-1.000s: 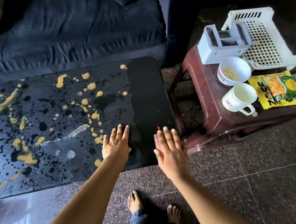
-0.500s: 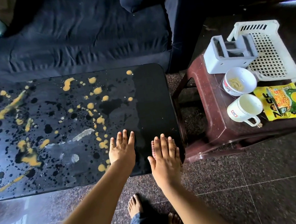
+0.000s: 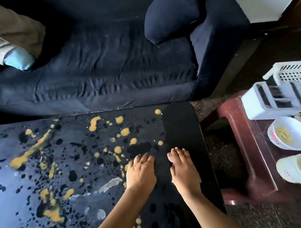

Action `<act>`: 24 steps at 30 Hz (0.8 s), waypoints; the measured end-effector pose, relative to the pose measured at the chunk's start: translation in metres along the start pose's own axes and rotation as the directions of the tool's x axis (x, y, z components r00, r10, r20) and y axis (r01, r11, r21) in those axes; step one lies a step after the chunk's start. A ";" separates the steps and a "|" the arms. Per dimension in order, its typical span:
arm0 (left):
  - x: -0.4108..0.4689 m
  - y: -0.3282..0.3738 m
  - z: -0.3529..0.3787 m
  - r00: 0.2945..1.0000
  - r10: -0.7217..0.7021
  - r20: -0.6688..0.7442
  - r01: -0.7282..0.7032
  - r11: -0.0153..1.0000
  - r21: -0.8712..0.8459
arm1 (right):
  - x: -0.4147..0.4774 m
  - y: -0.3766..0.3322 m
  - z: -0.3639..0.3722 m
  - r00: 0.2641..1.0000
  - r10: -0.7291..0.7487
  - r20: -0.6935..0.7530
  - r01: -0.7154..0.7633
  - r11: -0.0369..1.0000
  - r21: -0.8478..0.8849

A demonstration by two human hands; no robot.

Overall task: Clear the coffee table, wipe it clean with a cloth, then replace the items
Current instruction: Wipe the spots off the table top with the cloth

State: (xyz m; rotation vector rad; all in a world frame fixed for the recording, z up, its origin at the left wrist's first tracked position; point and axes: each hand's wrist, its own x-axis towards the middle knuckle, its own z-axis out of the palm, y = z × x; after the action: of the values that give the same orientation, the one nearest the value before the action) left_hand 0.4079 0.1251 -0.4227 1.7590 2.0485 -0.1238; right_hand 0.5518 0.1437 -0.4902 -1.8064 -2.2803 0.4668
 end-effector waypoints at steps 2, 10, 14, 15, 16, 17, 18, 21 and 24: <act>0.025 -0.013 -0.009 1.000 -0.004 0.023 0.004 1.000 -0.010 | 0.027 -0.005 -0.003 0.994 0.053 -0.096 -0.038 0.988 0.149; 0.112 -0.035 -0.039 1.000 -0.002 0.020 0.001 1.000 0.025 | 0.158 -0.021 -0.017 0.971 0.088 -0.223 -0.072 0.994 0.079; 0.143 -0.039 -0.048 0.997 -0.014 0.079 0.009 0.998 0.054 | 0.184 -0.029 0.007 1.000 -0.006 -0.026 0.007 0.999 0.039; 0.150 -0.041 -0.048 0.995 -0.015 0.101 0.008 0.998 0.068 | 0.187 -0.028 0.011 0.999 -0.007 0.045 0.005 0.999 0.049; 0.155 -0.043 -0.049 0.992 -0.018 0.124 0.007 0.996 0.085 | 0.189 -0.027 0.013 0.992 -0.013 0.122 0.008 0.999 0.045; 0.160 -0.045 -0.047 0.988 -0.025 0.153 0.010 0.995 0.099 | 0.191 -0.026 0.014 0.986 -0.039 0.162 0.036 0.999 0.023; 0.162 -0.047 -0.045 0.983 -0.039 0.179 0.019 0.994 0.112 | 0.192 -0.027 0.012 0.982 -0.084 0.171 0.088 0.996 -0.014; 0.165 -0.049 -0.039 0.972 -0.045 0.229 0.016 0.992 0.129 | 0.193 -0.045 0.013 0.957 -0.173 0.232 0.193 0.979 -0.067; 0.170 -0.054 -0.039 0.971 -0.021 0.237 -0.019 0.986 0.166 | 0.197 -0.054 0.019 0.926 -0.217 0.308 0.239 0.970 -0.036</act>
State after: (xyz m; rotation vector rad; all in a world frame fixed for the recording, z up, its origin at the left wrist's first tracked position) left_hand 0.3294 0.2846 -0.4630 1.7449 1.9114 -0.4959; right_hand 0.4499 0.3215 -0.4967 -1.5605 -2.7049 0.6663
